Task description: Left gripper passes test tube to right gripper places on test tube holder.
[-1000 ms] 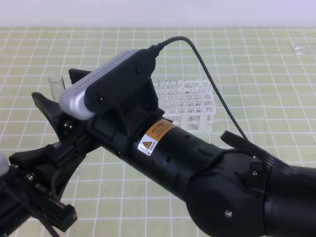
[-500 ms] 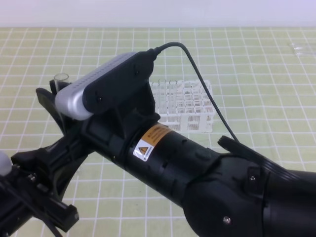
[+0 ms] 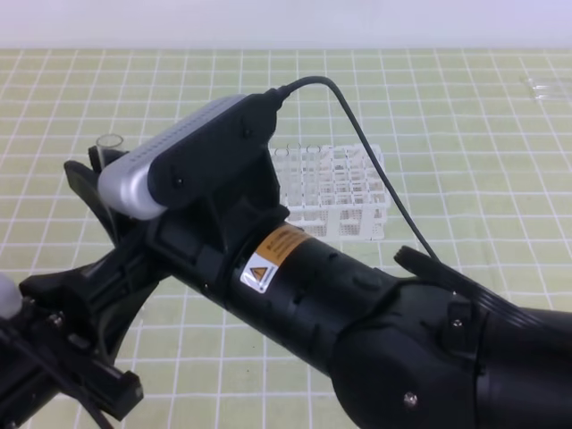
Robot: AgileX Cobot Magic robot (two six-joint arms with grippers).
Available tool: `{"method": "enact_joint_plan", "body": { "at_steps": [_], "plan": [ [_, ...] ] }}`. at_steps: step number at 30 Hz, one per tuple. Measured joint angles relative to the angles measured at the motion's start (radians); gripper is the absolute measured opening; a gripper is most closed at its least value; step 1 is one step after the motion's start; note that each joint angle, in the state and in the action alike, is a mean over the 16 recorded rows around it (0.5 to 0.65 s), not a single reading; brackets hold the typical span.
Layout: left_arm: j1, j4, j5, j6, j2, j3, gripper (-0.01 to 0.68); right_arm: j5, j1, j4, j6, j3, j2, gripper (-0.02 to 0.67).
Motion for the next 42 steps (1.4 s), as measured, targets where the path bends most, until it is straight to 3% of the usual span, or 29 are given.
{"method": "enact_joint_plan", "body": {
  "at_steps": [11,19,29,42],
  "plan": [
    [0.0,0.004,-0.004,-0.001,-0.011,0.0,0.038,-0.008,-0.006,0.046,-0.097,0.0,-0.007,0.008],
    [0.0,0.009,-0.074,-0.005,-0.104,0.0,0.024,-0.006,-0.005,0.228,-0.307,0.005,-0.053,0.008],
    [0.0,0.015,-0.182,-0.005,-0.368,0.019,0.001,0.008,-0.005,0.427,-0.497,0.063,-0.137,0.008],
    [0.0,0.021,-0.232,-0.004,-0.555,0.225,0.0,0.039,-0.005,0.471,-0.525,0.13,-0.183,0.008]
  ]
}}
